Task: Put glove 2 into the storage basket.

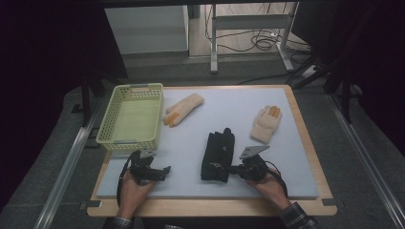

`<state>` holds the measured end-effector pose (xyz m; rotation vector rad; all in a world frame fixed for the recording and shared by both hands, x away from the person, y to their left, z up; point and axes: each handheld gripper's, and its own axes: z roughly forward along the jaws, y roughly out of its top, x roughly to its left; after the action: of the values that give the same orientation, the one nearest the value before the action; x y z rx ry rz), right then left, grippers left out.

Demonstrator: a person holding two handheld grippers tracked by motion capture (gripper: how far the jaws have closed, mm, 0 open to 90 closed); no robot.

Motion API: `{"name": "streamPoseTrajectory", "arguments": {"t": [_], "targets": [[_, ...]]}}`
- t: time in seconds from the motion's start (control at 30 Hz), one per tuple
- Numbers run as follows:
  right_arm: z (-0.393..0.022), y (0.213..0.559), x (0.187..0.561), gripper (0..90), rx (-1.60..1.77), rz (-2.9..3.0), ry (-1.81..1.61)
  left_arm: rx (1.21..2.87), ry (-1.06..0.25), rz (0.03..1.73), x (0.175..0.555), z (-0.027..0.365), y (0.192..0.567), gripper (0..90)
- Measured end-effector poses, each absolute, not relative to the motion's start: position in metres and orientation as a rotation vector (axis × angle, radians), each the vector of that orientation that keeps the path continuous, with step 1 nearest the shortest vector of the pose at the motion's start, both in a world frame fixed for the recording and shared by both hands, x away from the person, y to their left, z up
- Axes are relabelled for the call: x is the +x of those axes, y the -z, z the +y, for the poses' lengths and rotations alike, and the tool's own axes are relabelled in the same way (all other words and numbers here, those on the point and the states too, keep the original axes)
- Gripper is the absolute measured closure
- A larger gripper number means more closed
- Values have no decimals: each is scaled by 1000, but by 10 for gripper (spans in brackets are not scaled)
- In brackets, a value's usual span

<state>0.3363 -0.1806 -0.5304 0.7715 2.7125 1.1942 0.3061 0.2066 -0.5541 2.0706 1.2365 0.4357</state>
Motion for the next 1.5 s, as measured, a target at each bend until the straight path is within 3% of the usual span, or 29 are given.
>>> {"name": "streamPoseTrajectory", "arguments": {"t": [0.53,0.7,0.83,1.5], "targets": [[-133,534,342,874,706,2719,-1221,2077,-437,1237,306,206,554,23],[-147,529,340,801,695,2686,-1188,2075,-436,1239,306,207,553,28],[-171,527,343,708,779,2621,-1187,2091,-406,1262,305,204,547,84],[-239,528,356,388,986,2425,-1080,2094,-278,1070,316,157,515,21]]}}
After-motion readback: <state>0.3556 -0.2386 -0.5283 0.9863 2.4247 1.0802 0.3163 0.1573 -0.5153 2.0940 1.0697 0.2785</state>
